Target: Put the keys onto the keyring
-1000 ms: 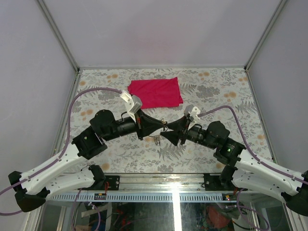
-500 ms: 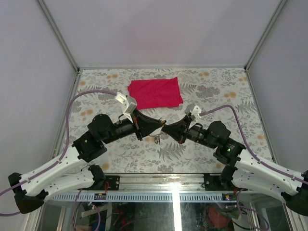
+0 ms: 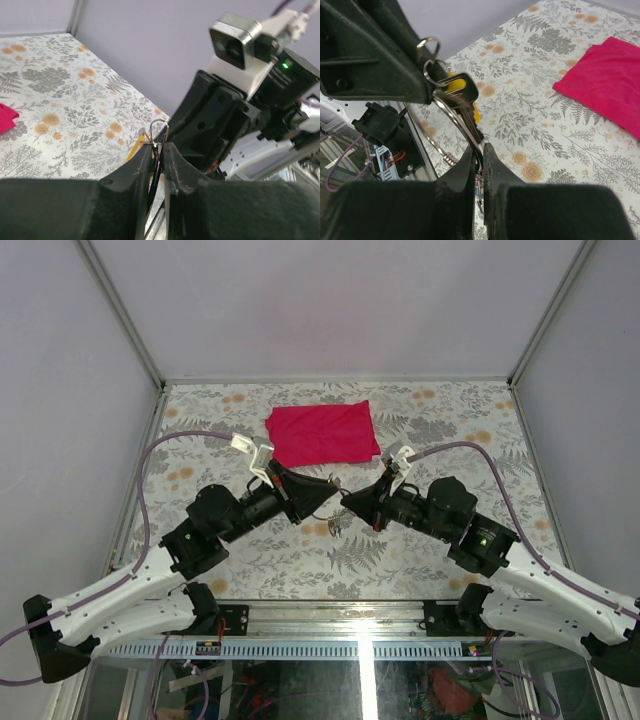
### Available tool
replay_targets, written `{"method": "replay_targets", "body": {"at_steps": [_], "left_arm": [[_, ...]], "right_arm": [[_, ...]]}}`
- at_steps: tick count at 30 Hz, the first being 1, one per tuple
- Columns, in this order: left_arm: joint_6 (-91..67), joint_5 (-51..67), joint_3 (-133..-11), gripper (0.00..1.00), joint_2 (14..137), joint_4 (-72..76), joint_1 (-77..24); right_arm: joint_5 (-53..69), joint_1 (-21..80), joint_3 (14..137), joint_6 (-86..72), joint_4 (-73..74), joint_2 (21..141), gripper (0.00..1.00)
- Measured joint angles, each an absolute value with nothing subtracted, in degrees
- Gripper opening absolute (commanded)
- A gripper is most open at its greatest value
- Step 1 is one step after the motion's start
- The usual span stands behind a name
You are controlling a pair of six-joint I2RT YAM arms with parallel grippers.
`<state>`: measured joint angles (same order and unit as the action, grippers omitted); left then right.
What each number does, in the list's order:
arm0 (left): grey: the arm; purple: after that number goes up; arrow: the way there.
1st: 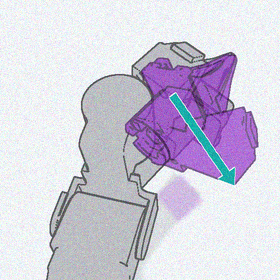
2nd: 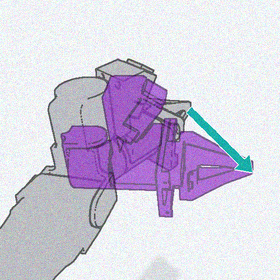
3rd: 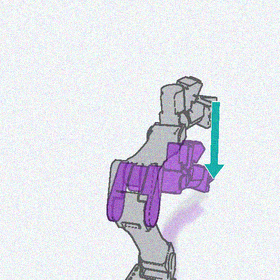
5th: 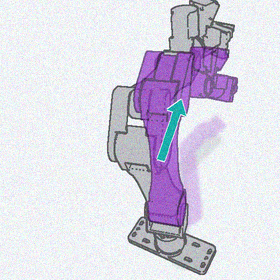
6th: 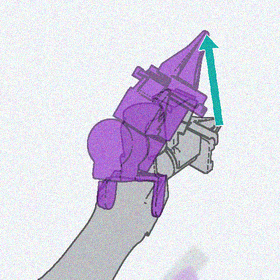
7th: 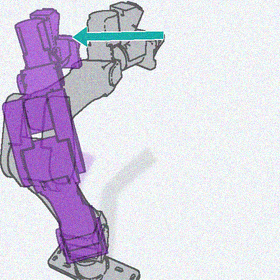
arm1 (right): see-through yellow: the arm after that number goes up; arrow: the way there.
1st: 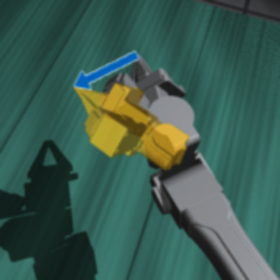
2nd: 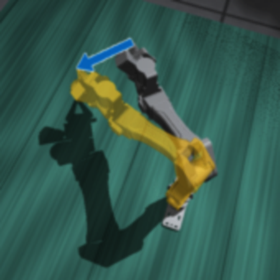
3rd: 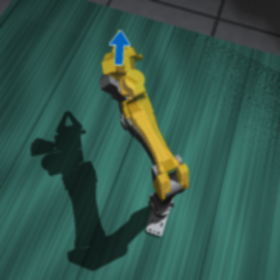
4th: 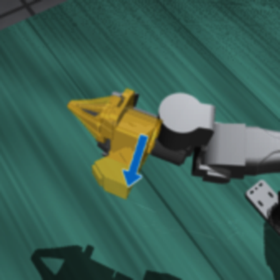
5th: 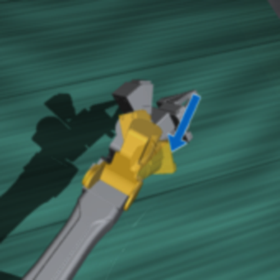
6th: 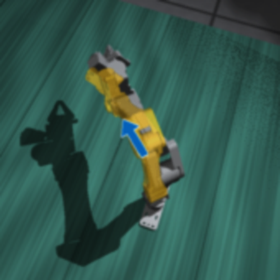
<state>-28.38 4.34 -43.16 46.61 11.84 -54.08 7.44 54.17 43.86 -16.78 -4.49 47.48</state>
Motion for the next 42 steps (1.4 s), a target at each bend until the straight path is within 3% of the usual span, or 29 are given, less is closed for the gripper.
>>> {"method": "replay_targets", "body": {"at_steps": [7, 21, 26, 28, 30, 37, 42], "left_arm": [[-29.2, -3.5, -42.7, 0.49, 47.0, 12.0, -53.8], [-23.4, -11.0, -41.4, 0.57, 42.2, 9.0, -53.6], [-17.2, -9.9, -42.2, 0.65, 41.5, 5.3, -53.6], [-14.5, -8.7, -43.2, 0.77, 41.9, 3.3, -53.6], [-12.5, -7.8, -44.6, 0.98, 42.7, 1.4, -53.6], [-10.7, -9.4, -50.2, 1.00, 49.9, -3.5, -52.7], [-13.7, -4.5, -50.8, 1.00, 55.5, -5.0, -43.5]], "right_arm": [[7.1, 54.2, 49.5, -16.7, 3.8, 49.7, 0.00], [-0.7, 54.3, 67.4, -9.3, 27.2, 58.0, 0.00], [-6.0, 54.3, 67.3, -4.4, 30.2, 57.7, 0.00], [-7.6, 54.3, 64.5, -2.3, 29.1, 55.9, 0.00], [-8.3, 54.3, 61.3, -0.8, 28.0, 53.4, 0.00], [-5.7, 54.3, 55.9, 0.6, 27.8, 48.3, 0.00], [1.4, 54.3, 54.5, -2.1, 28.0, 48.2, 0.00]]}}
